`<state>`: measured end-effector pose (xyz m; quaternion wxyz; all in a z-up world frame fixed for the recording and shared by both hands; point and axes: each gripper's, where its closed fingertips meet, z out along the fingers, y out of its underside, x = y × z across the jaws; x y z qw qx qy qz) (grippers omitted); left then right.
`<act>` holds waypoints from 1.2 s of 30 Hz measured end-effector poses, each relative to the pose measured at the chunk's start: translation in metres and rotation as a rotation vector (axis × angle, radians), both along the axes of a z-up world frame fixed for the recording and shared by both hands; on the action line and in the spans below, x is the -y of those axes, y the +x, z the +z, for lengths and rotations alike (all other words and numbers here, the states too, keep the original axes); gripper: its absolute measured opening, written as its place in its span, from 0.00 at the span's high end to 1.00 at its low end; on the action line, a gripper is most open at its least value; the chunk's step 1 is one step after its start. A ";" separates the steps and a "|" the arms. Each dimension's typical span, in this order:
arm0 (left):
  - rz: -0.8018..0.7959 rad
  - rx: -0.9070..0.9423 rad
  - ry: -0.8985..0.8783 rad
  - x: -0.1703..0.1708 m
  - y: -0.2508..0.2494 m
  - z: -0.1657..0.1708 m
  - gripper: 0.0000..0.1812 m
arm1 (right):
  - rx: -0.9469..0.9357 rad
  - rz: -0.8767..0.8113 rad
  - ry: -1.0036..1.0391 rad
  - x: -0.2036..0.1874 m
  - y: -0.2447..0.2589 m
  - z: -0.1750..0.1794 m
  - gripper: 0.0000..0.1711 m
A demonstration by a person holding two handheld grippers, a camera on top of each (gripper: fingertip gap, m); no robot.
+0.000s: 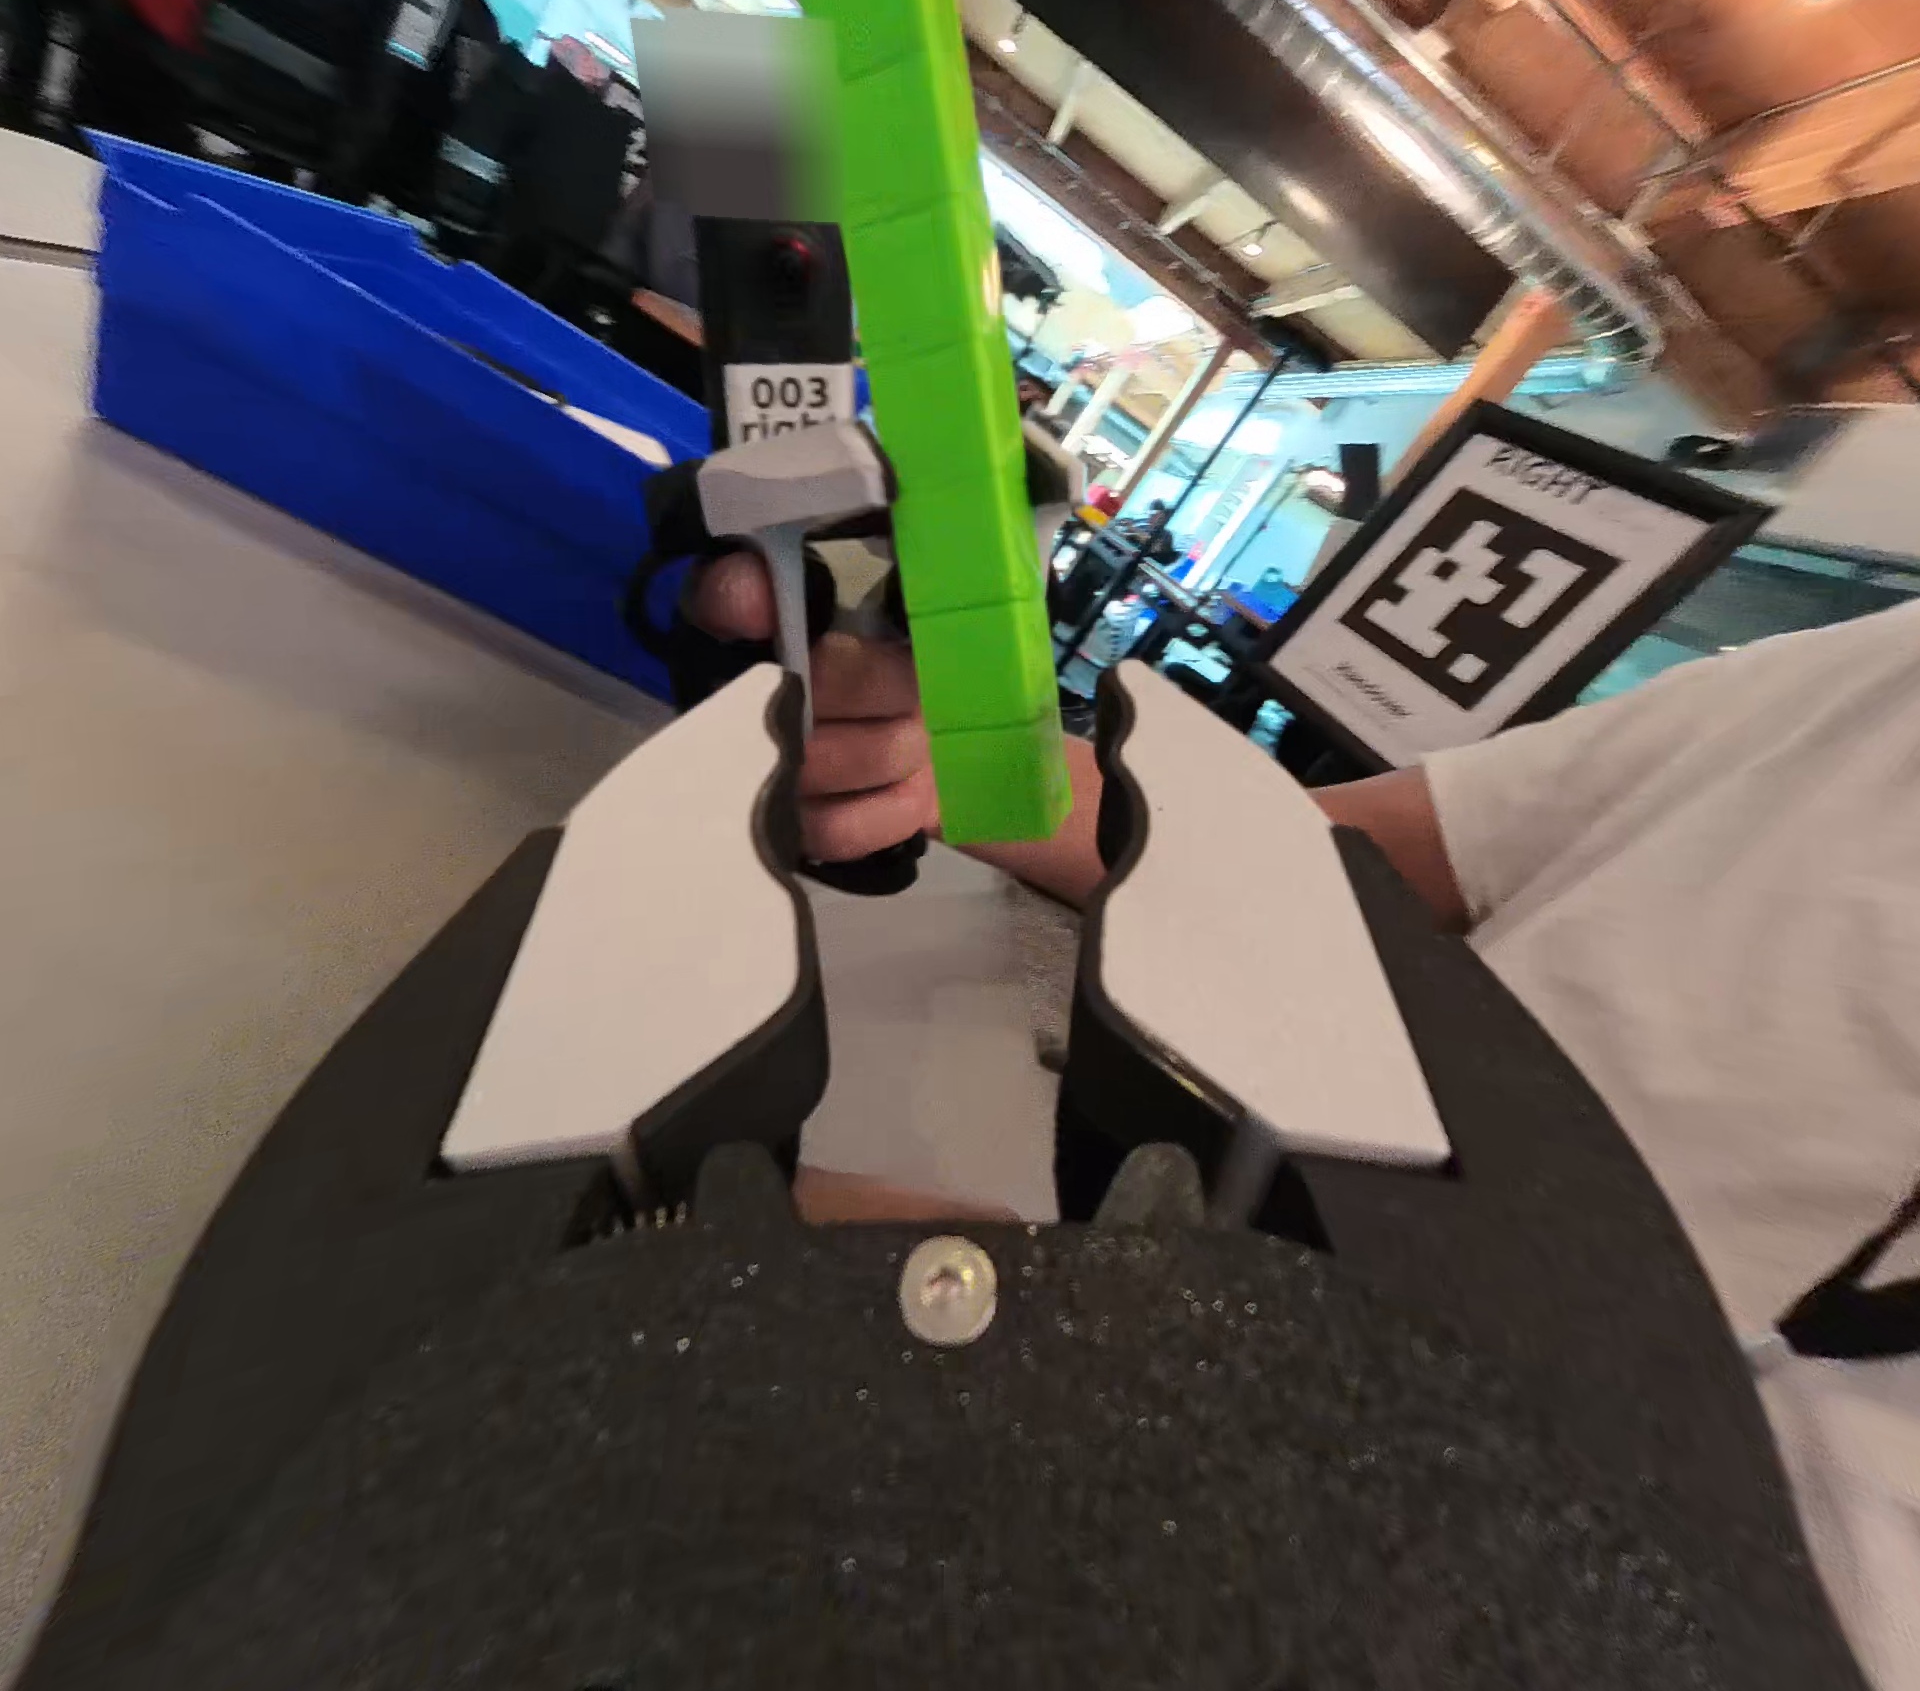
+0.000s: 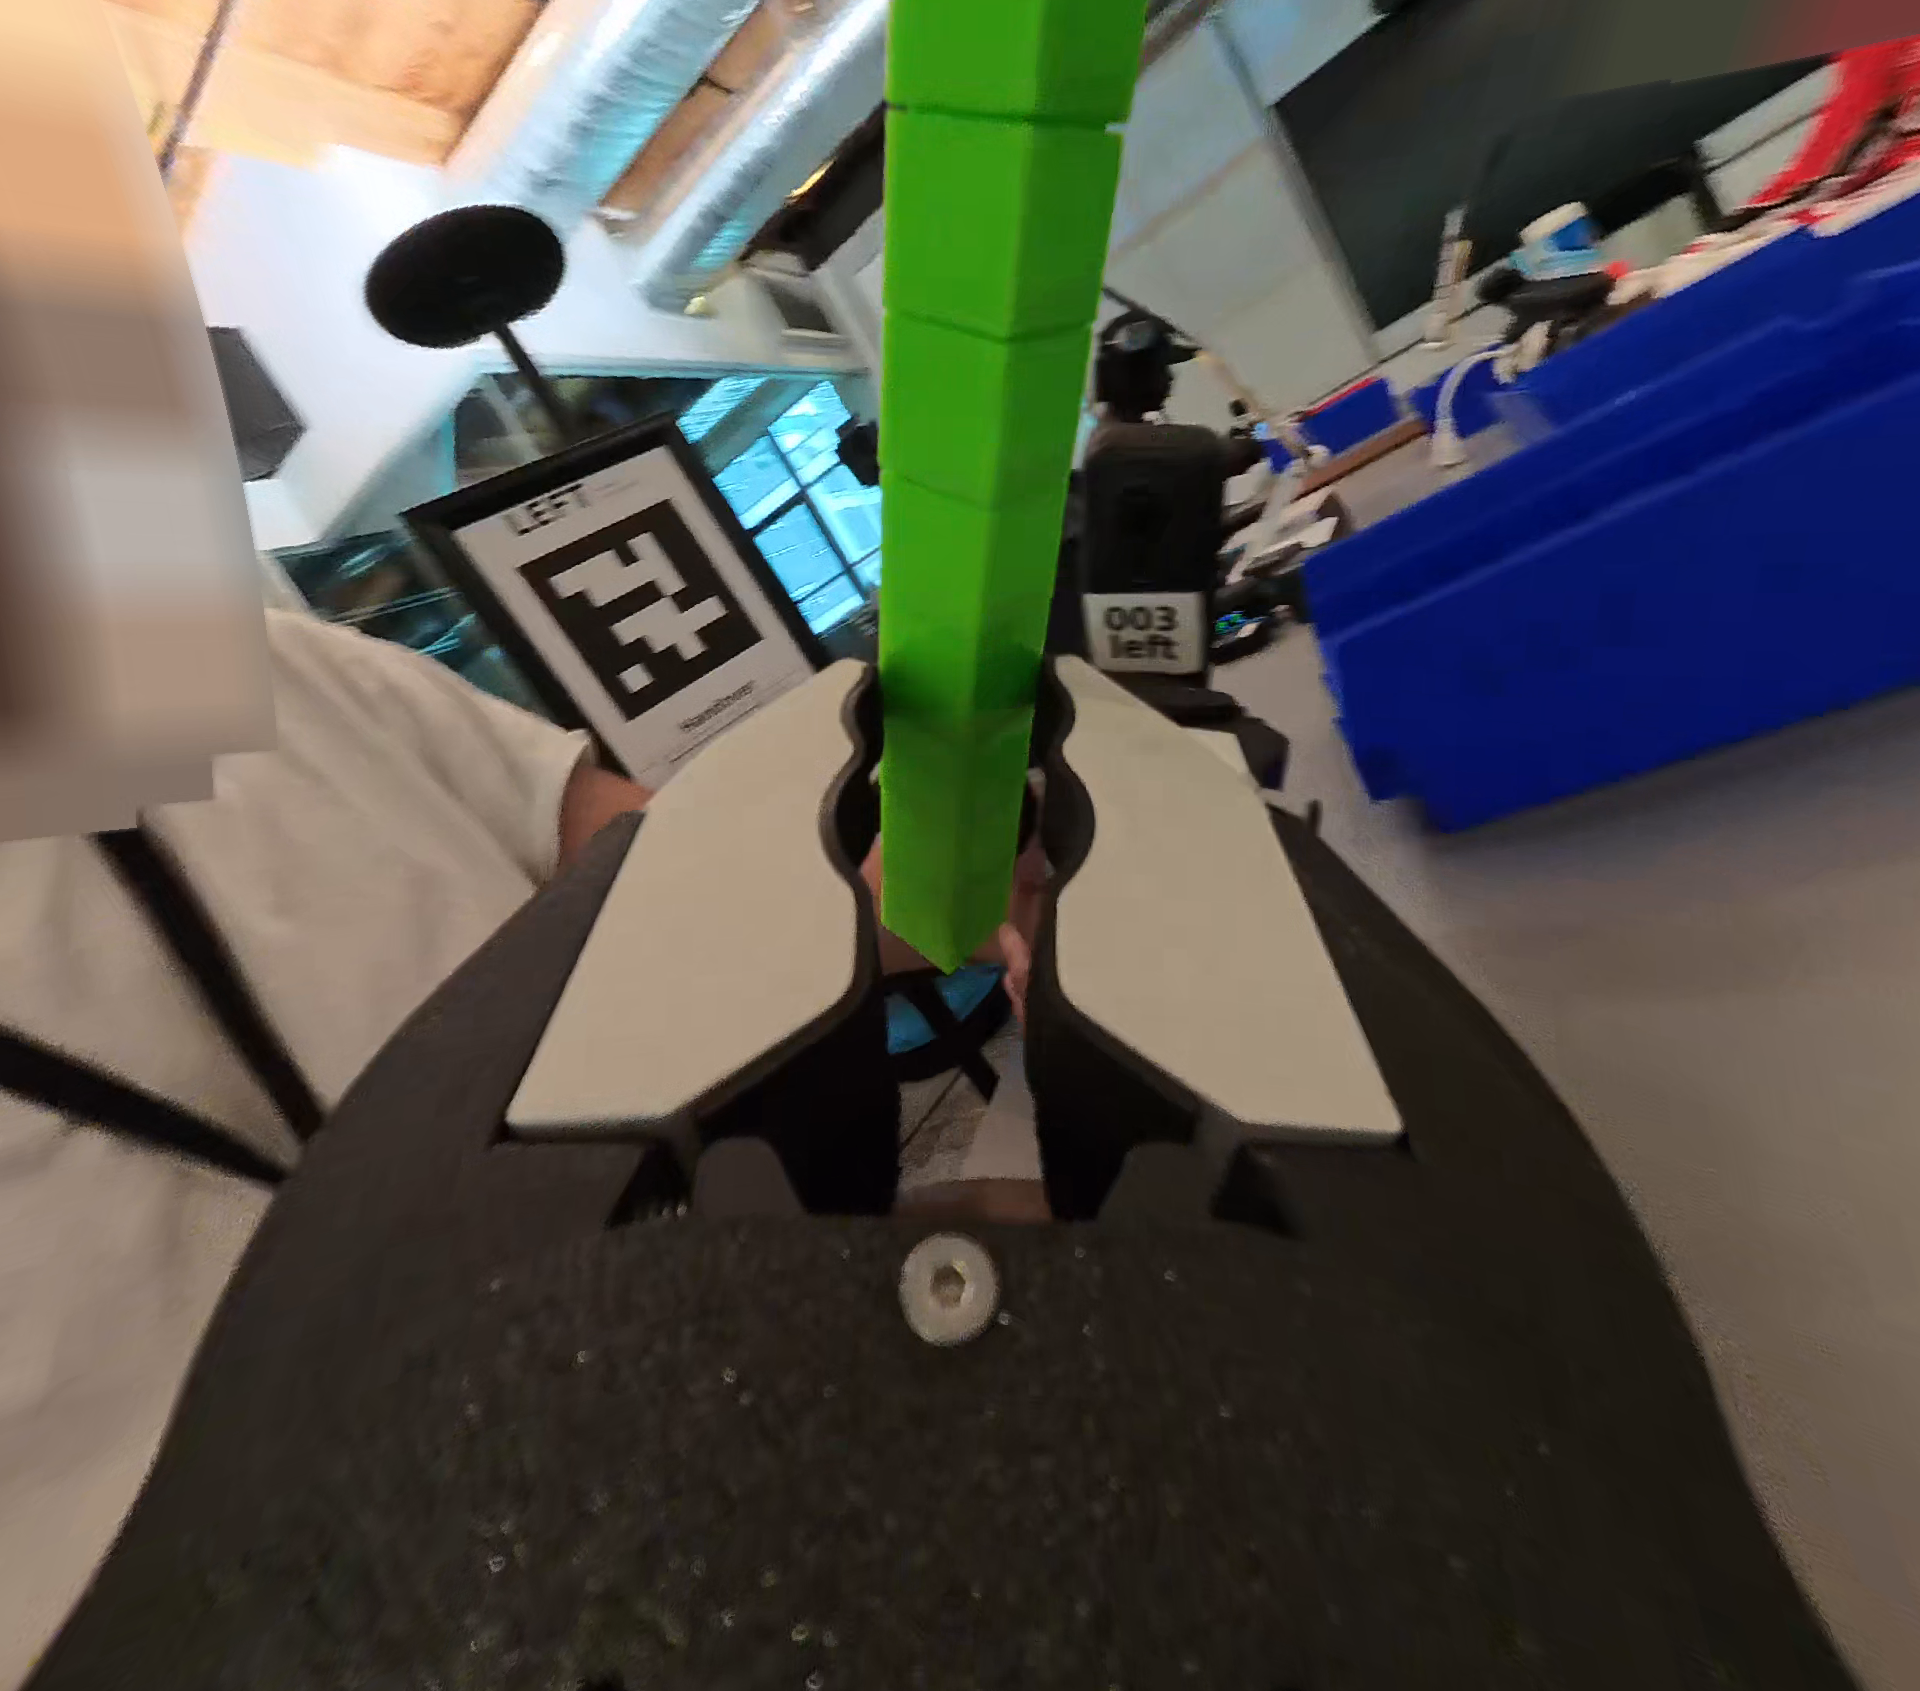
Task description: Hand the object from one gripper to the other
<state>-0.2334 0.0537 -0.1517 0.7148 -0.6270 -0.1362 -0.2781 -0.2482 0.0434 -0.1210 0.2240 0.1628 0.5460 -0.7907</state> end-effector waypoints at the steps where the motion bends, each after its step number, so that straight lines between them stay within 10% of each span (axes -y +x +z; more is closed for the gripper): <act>1: -0.022 0.008 0.012 0.000 0.004 0.002 0.72 | -0.017 0.031 -0.011 0.001 0.006 0.002 0.84; 12: -0.099 -0.034 -0.041 -0.001 0.015 -0.004 0.88 | -0.039 0.009 0.026 0.006 0.005 -0.004 0.85; 26: 0.659 -0.417 -0.604 0.043 -0.097 -0.060 0.88 | -0.183 -0.981 0.633 -0.052 -0.094 -0.030 0.54; 33: 0.610 -0.537 -0.683 0.016 -0.076 -0.074 0.88 | 0.016 -1.008 0.465 -0.028 -0.092 -0.004 0.62; 36: 0.601 -0.587 -0.719 0.012 -0.071 -0.078 0.88 | 0.057 -1.080 0.475 -0.043 -0.097 -0.003 0.85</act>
